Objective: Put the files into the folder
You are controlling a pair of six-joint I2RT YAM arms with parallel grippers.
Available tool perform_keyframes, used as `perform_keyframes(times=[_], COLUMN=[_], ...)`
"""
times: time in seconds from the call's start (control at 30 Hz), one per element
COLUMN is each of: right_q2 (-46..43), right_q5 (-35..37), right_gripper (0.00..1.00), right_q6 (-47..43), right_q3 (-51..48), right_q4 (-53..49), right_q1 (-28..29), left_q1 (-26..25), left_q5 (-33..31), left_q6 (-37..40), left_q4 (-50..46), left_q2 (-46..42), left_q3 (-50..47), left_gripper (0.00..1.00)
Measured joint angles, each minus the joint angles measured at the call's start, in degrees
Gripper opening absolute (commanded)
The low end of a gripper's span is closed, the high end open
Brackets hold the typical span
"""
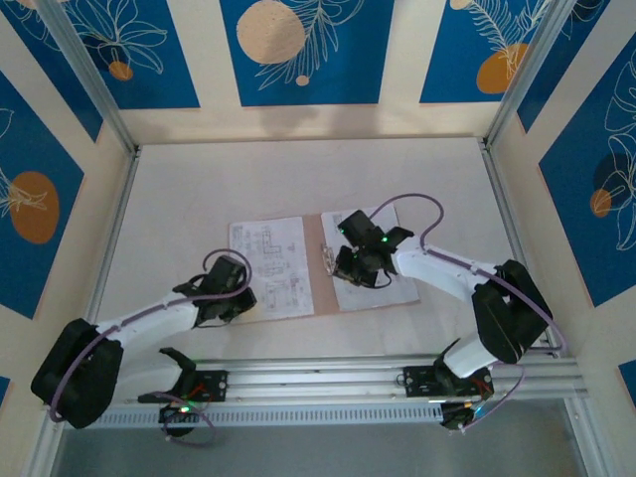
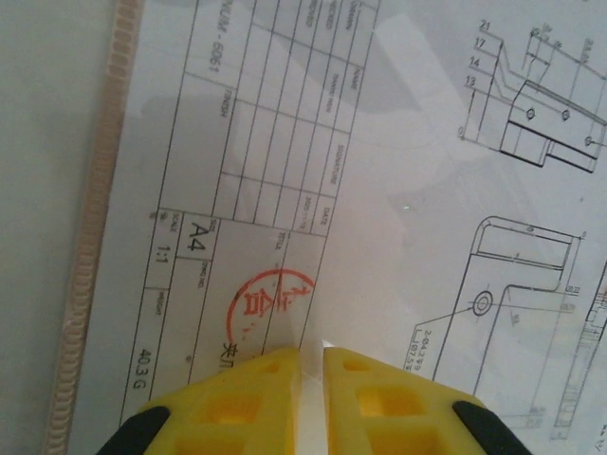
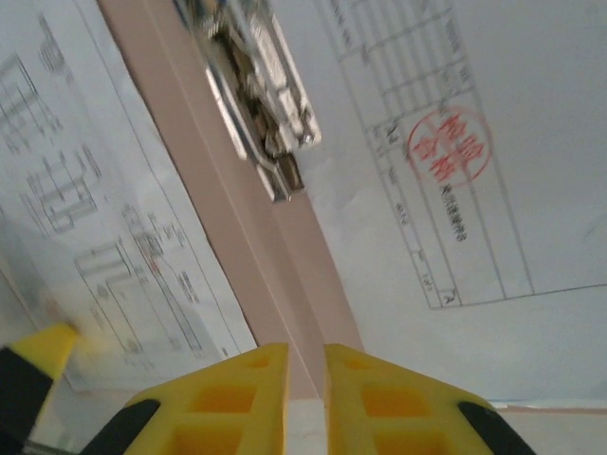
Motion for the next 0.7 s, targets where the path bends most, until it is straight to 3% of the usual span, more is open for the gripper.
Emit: perform_keyframes(times=[0.23,0.43,0.7], right_q2=[5.4,10.3,12.4], right_q5=[-1.7,-3.2,-3.7], right_gripper=[0.07,0.03,0.0], right_q6=[2.8,5.0,6.9], right_q3=[0.0,0.0,0.3], right_q4=[1.1,2.5,2.5], right_q1=[4.2,5.7,5.9], left_q1=[1.2,1.2,2.6], left_q5=[3.8,5.2,6.4], left_q6=[2.4,2.3,3.3], left_q4=[-5.9,-10.9,-14.6], left_q2=[-6.2,-15.4,-14.4], left_q3=[1.1,1.1,0.9], left_gripper=[0.39,0.48,0.57])
